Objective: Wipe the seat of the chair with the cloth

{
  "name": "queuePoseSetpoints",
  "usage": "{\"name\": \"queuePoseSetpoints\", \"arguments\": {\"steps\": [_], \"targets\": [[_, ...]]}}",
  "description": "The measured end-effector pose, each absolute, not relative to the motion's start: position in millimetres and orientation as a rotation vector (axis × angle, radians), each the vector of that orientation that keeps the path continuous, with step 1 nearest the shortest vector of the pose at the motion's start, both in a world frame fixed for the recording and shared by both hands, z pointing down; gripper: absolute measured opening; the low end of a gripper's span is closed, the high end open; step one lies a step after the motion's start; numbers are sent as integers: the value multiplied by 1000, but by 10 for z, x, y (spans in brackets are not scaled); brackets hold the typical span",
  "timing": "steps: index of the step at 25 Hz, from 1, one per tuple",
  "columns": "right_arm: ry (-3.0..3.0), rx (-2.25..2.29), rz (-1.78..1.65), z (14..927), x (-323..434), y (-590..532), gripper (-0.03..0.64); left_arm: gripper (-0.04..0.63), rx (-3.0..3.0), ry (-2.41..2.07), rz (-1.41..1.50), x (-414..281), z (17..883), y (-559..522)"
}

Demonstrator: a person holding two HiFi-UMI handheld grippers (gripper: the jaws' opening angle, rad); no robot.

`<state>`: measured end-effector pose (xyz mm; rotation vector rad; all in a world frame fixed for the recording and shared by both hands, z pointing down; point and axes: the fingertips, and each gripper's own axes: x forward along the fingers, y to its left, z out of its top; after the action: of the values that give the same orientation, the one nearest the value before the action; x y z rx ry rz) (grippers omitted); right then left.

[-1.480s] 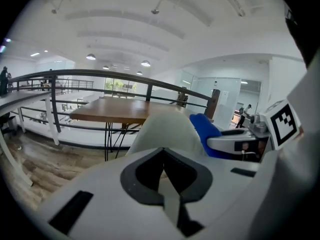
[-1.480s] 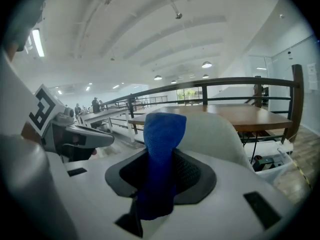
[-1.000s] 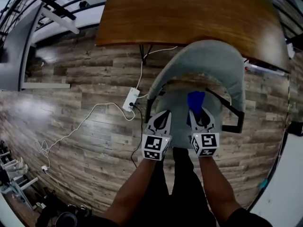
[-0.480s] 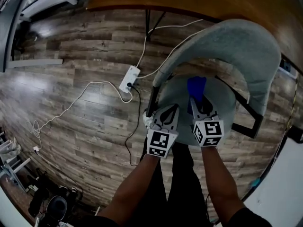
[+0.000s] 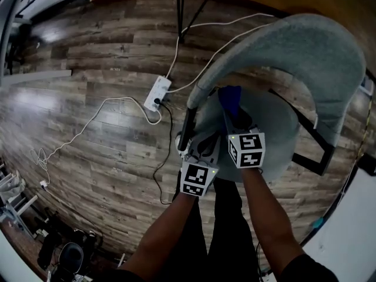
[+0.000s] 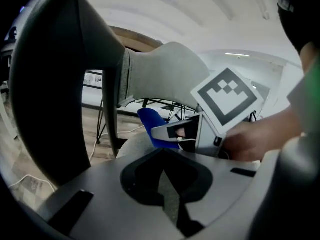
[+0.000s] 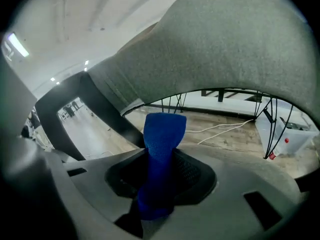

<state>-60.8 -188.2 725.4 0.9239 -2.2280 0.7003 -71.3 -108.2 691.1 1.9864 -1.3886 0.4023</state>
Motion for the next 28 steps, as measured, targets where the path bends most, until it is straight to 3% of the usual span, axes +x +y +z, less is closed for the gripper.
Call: {"name": "queuePoseSetpoints", "arguments": {"steps": [13,28], "targets": [[-2148,906,734,7568,-729,-1905,132,2,1963,-1368,471,-775,7103,-944],[-2079,1065,736,7570,-105,-2062,130,2,2086,-1286,578,-343,7072,-1029]]}}
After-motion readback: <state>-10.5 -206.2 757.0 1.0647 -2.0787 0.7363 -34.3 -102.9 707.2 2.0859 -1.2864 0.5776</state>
